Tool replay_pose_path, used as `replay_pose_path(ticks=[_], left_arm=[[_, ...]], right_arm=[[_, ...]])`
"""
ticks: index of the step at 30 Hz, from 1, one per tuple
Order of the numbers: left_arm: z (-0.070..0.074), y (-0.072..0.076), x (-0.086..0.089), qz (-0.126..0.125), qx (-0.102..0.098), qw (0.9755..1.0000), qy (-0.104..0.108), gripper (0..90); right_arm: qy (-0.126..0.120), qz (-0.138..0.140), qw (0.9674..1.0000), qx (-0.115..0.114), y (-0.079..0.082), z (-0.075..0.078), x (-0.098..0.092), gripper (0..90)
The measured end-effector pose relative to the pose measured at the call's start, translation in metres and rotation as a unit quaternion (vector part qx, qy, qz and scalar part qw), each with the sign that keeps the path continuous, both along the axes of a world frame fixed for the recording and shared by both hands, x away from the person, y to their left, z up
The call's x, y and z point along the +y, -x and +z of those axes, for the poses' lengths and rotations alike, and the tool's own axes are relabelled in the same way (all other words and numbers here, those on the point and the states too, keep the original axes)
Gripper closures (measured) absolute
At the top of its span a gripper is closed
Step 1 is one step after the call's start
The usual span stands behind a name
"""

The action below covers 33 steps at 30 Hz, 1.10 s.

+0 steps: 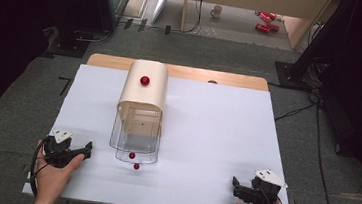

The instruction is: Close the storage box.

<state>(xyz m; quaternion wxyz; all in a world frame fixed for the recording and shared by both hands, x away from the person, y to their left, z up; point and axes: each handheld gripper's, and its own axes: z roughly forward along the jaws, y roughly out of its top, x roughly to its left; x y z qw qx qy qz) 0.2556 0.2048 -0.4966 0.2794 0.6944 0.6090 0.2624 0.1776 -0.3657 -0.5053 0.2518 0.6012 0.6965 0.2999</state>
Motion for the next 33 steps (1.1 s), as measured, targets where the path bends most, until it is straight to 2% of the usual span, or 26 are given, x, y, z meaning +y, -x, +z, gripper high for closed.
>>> replay_pose_path(ticks=[2, 3, 4, 5, 8, 10, 11, 14, 18, 19, 23, 29, 32, 33], left_arm=[[0.002, 0.006, -0.005, 0.018, -0.004, 0.9998, -0.01, 9.3], [0.002, 0.006, -0.005, 0.018, -0.004, 0.9998, -0.01, 9.6], [0.006, 0.012, -0.008, 0.012, -0.011, 0.9998, 0.007, 10.8], [0.006, 0.012, -0.008, 0.012, -0.011, 0.9998, 0.007, 12.3], [0.018, 0.024, -0.021, -0.004, -0.026, 0.9993, 0.025, 14.2], [0.023, 0.032, -0.03, -0.017, -0.03, 0.9989, 0.031, 15.0], [0.027, 0.04, -0.039, -0.032, -0.034, 0.9984, 0.033, 15.5], [0.031, 0.048, -0.047, -0.043, -0.038, 0.9977, 0.038, 16.2], [0.036, 0.057, -0.059, -0.036, -0.049, 0.9976, 0.031, 27.8], [0.038, 0.061, -0.065, -0.046, -0.051, 0.9971, 0.032, 29.0], [0.042, 0.069, -0.075, -0.06, -0.054, 0.9962, 0.031, 30.8], [0.047, 0.078, -0.088, -0.074, -0.059, 0.9951, 0.029, 34.2], [0.05, 0.082, -0.095, -0.086, -0.064, 0.9939, 0.024, 39.8], [0.051, 0.084, -0.099, -0.096, -0.064, 0.9929, 0.029, 40.9]], right_arm=[[0.0, 0.001, 1.0, 0.0, 0.0, 0.0, 0.0, 0.0], [0.0, 0.001, 1.0, 0.0, 0.0, 0.0, 0.0, 0.0], [0.0, 0.0, 1.0, 0.0, 0.0, 0.0, 0.0, 0.0], [0.0, 0.0, 1.0, 0.0, 0.0, 0.0, 0.0, 0.0], [0.0, 0.001, 1.0, 0.0, 0.0, 0.0, 0.0, 0.0], [0.0, 0.001, 1.0, -0.001, 0.0, 0.0, 0.0, 0.0], [0.0, 0.001, 1.0, -0.001, 0.0, 0.0, 0.0, 0.0], [0.0, 0.001, 1.0, -0.001, 0.0, 0.0, 0.0, 0.0], [0.0, 0.001, 1.0, -0.002, 0.0, 0.0, 0.0, 0.0], [0.0, 0.001, 1.0, -0.002, 0.0, 0.0, 0.0, 0.0], [0.0, 0.001, 1.0, -0.002, 0.0, 0.0, 0.0, 0.0], [0.0, 0.0, 1.0, -0.002, 0.0, 0.0, 0.0, 0.0], [0.001, 0.001, 1.0, -0.002, 0.0, 0.0, 0.0, 0.0], [0.0, 0.0, 1.0, -0.002, 0.0, 0.0, 0.0, 0.0]])
